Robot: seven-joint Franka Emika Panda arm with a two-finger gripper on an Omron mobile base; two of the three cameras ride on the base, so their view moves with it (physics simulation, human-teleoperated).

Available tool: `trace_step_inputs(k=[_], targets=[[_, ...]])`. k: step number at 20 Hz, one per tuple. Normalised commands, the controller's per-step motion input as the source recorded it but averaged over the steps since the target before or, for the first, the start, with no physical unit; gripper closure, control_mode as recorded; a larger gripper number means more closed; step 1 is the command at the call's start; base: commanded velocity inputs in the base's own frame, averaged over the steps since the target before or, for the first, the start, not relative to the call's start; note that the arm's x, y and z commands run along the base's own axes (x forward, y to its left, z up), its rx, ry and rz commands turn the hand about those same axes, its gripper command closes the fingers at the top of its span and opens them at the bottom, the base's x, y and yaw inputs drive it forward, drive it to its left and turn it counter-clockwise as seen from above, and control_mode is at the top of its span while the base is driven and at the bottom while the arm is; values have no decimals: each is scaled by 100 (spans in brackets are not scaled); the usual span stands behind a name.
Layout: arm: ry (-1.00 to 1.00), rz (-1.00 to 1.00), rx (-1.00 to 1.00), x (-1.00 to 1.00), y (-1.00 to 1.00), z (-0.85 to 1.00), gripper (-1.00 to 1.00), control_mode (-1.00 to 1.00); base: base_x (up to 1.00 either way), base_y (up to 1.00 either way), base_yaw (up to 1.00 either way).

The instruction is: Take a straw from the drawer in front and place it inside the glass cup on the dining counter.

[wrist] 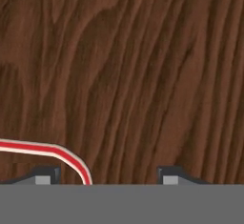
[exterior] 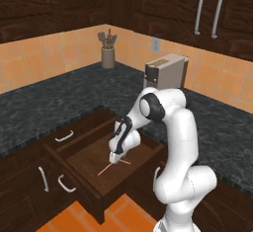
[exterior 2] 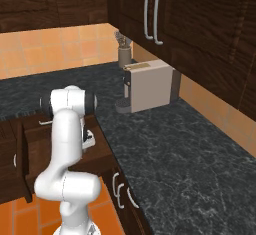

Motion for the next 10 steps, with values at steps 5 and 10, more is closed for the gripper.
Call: trace_step_inputs(k=[5,10], targets=[[-2,1,-5,-25,2,-39,100,-100,0,0,0],[-4,0,-3,-31,0,-22,100,-100,0,0,0]])
